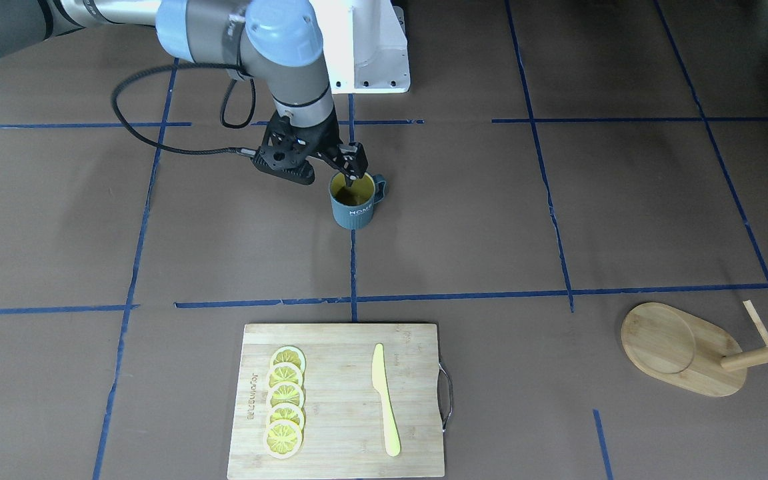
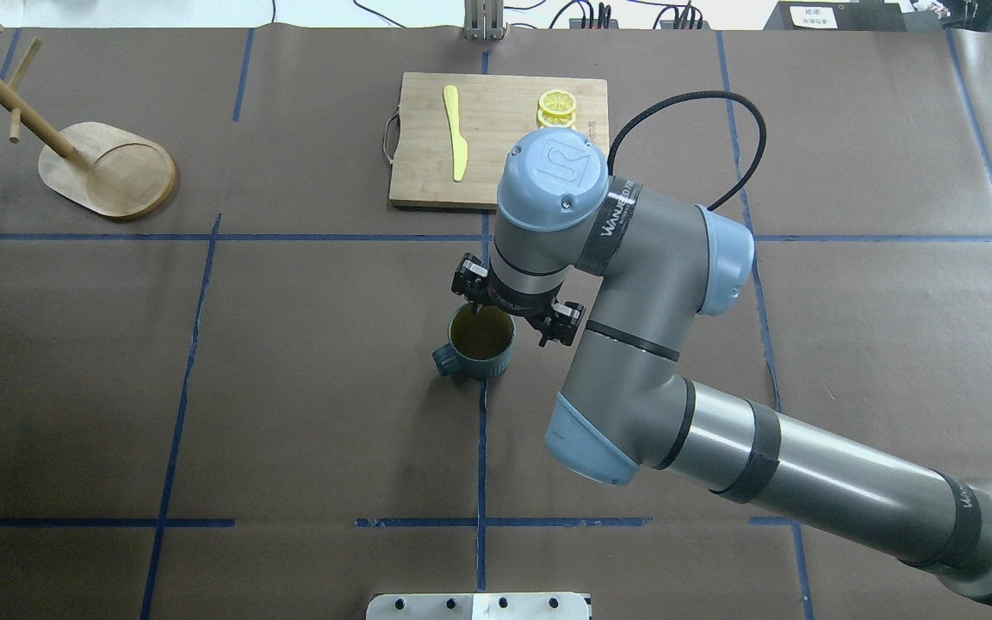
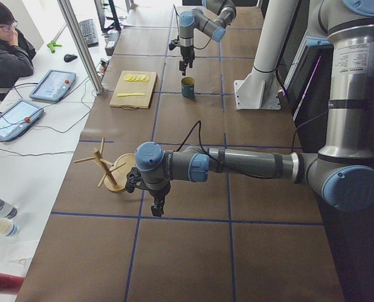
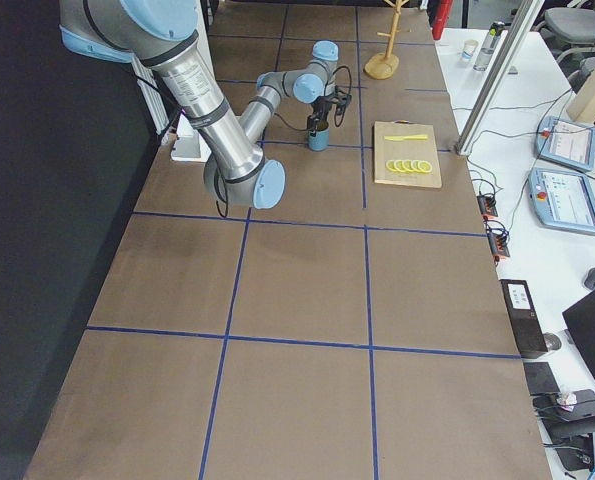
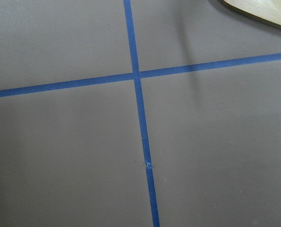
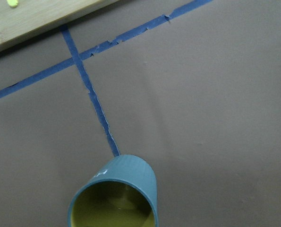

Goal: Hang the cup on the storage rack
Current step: 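Set the mug down, release it and withdraw the right arm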

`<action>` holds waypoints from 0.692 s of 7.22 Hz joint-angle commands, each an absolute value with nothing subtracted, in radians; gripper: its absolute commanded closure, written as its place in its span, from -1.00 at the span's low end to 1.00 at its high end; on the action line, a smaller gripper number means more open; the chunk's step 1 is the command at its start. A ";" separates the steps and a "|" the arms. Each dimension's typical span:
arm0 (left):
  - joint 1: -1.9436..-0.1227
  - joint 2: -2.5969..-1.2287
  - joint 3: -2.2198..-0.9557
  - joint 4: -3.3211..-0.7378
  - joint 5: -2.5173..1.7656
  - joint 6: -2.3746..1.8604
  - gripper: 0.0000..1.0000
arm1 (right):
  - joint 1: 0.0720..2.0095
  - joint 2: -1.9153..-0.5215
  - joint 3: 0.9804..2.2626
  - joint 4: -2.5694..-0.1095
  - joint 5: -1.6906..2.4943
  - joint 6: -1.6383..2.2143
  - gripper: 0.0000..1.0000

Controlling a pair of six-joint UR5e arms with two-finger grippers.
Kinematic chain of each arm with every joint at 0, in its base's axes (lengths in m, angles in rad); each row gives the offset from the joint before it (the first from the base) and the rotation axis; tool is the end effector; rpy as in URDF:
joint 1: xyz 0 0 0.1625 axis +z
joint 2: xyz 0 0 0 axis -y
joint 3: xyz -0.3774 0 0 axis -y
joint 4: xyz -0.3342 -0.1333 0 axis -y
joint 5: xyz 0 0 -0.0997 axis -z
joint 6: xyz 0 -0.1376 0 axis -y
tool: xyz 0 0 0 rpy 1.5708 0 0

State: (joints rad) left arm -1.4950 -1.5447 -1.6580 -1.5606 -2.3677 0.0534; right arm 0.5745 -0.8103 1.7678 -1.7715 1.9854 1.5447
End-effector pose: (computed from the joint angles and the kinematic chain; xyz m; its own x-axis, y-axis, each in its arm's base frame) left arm -0.0024 -0.4296 0.6103 0.6891 0.1422 -0.7105 -0.1126 0.9897 0.0889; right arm -0.4710 -0.3976 0.1857 0.6170 0.3710 0.6940 -0.2492 0.9286 -0.2749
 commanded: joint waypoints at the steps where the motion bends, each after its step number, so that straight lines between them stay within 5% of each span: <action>1: -1.496 -1.543 -1.658 -1.560 -2.364 0.052 -1.00 | 0.679 -0.886 1.865 -1.850 2.044 1.349 -1.00; 5: -1.496 -1.505 -1.667 -1.557 -2.356 0.055 -1.00 | 1.038 -1.200 1.879 -1.841 2.233 0.697 -1.00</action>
